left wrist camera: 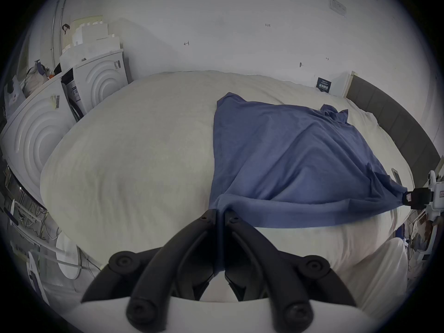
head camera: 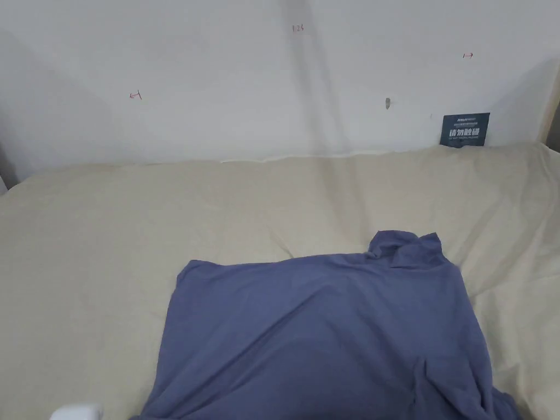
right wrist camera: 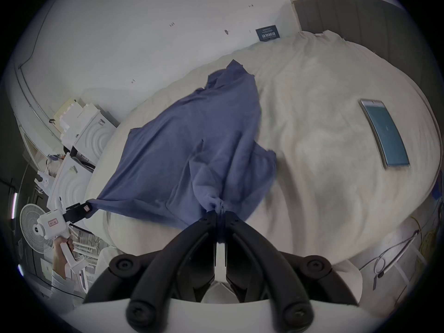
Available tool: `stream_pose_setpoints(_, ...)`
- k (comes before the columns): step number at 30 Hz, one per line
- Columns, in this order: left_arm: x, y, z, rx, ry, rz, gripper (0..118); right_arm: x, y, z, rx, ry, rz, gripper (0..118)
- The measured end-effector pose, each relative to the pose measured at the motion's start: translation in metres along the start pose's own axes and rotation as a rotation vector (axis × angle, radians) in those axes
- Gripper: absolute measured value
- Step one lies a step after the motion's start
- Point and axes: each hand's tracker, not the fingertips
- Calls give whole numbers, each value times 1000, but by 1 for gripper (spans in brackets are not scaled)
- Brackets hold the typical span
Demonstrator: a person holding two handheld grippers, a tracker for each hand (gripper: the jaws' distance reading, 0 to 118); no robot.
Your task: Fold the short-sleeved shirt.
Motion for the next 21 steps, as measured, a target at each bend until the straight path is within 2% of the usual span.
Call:
stream_pose_setpoints(4, 1, -21, -4, -14, 5, -31, 7, 9, -19, 1, -16, -8, -6, 7)
stream_pose_setpoints(8, -5, -31, -13, 19, -10, 45, 8, 10, -23, -2, -23, -12, 6, 7)
stream_pose_setpoints(9, -5, -31, -13, 25, -7, 40, 12, 11, -22, -2, -14, -14, 10, 7)
stream_pose_setpoints(10, -6, -30, -13, 30, 3, 37, 30, 11, -20, -2, -4, -12, 15, 17)
stream_pose_setpoints(11, -11, -31, -16, 28, 15, 32, 55, 9, -18, -2, 4, -23, 21, 39)
stream_pose_setpoints(13, -16, -27, -13, 8, 5, 26, 107, 5, -14, 1, 27, -61, 30, 101)
stream_pose_setpoints(14, -18, -27, -9, 12, -17, 30, 114, 3, -14, 5, 49, -65, 35, 108)
stream_pose_setpoints(16, -19, -26, 5, 77, -67, 77, 114, -2, -12, 19, 126, -17, 41, 109)
stream_pose_setpoints(18, -23, -22, 16, 101, -83, 127, 114, -6, -9, 29, 141, 9, 29, 109)
stream_pose_setpoints(21, -21, -16, 29, 82, -103, 132, 113, -18, -6, 39, 141, 43, 46, 108)
